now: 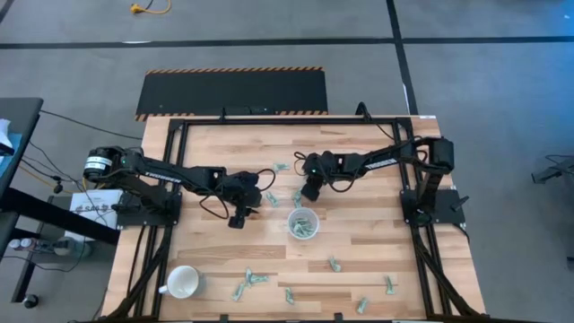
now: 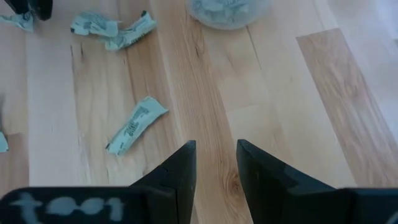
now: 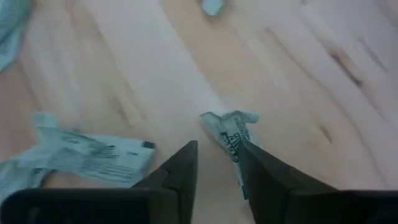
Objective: Pick and place Stevia / Truvia into bins
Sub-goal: Put the stevia packet into the transparent container
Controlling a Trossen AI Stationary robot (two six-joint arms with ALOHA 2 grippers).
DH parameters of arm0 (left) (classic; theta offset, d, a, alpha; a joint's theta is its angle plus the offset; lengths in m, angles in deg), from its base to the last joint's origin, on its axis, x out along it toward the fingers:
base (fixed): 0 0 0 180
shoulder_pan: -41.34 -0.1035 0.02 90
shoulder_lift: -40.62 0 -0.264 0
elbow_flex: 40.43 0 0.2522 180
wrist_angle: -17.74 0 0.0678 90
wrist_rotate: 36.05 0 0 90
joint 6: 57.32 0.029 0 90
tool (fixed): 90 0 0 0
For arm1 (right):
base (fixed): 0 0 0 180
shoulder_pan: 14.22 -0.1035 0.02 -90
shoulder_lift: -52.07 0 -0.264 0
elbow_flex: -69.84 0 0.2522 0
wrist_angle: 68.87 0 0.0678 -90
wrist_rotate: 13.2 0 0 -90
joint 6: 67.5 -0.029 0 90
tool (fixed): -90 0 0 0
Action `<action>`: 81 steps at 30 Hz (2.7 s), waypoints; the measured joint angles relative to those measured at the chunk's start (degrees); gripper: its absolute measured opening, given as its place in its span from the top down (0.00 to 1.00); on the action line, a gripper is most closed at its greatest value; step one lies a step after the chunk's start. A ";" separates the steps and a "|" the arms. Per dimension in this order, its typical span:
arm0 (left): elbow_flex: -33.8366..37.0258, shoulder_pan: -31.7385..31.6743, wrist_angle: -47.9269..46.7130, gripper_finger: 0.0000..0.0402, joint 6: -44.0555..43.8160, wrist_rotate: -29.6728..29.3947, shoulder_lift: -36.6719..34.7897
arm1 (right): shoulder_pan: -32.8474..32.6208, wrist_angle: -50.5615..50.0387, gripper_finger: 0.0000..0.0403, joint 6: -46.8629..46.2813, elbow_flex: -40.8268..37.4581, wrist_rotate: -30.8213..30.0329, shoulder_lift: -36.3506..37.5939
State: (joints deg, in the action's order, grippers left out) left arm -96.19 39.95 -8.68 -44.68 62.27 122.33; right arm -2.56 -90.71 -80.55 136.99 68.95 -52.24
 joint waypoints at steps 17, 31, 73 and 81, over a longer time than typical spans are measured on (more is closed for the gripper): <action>-0.07 0.00 2.14 0.76 -0.46 0.02 -0.04 | -3.99 -5.23 0.99 4.01 5.12 -6.53 0.13; -0.08 0.00 2.24 0.76 -0.41 0.03 -0.07 | -0.18 -13.01 0.83 2.46 7.93 -3.49 0.17; -0.09 -3.34 4.01 0.76 0.33 -11.84 -0.07 | -5.72 -18.85 0.99 4.51 13.60 -10.65 3.22; -0.09 -11.82 9.29 0.76 1.75 -6.35 -0.07 | -13.24 -20.73 0.99 2.72 14.21 -6.59 13.60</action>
State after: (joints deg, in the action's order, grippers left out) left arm -96.28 28.12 0.62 -42.93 55.92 122.26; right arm -15.81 -111.45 -77.83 151.20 62.36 -38.64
